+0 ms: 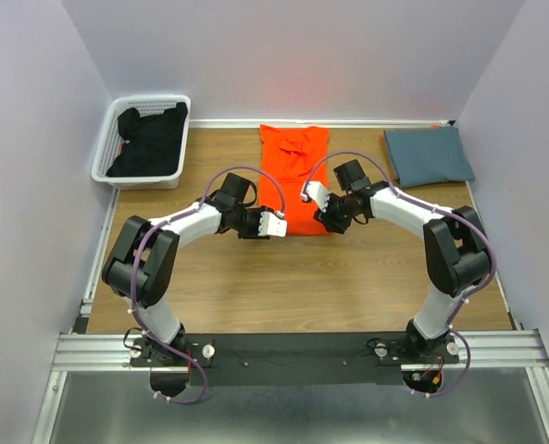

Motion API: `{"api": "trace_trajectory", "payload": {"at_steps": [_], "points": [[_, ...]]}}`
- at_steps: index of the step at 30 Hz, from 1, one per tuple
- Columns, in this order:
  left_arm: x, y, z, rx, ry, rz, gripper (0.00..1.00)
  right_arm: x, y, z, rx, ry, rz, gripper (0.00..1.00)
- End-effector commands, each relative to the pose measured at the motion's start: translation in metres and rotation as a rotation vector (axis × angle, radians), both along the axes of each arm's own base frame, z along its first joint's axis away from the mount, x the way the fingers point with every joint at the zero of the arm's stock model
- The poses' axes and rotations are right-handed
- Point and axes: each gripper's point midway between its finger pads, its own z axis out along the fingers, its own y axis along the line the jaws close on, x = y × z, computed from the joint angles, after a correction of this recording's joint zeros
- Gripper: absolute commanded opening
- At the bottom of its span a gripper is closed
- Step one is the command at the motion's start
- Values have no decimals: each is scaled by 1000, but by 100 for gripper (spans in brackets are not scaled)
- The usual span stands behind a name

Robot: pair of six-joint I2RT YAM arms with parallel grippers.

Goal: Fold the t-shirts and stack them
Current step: Fold the tshirt

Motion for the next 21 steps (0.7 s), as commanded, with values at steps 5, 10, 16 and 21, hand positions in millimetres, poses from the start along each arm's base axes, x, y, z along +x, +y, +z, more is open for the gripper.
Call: {"api": "trace_trajectory", "payload": {"at_steps": [5,10,16,21], "points": [[2,5,-25,69,10,-10,44,-12,3,-33,-53,16,75,47],[-1,6,-31,83,34,-17,41,-26,-4,-49,-79,62,77,47],[-2,6,-42,102,62,-16,37,-26,-3,-47,-82,55,83,46],[0,9,-47,132,79,-12,27,-31,-7,-60,-104,84,99,35]]}}
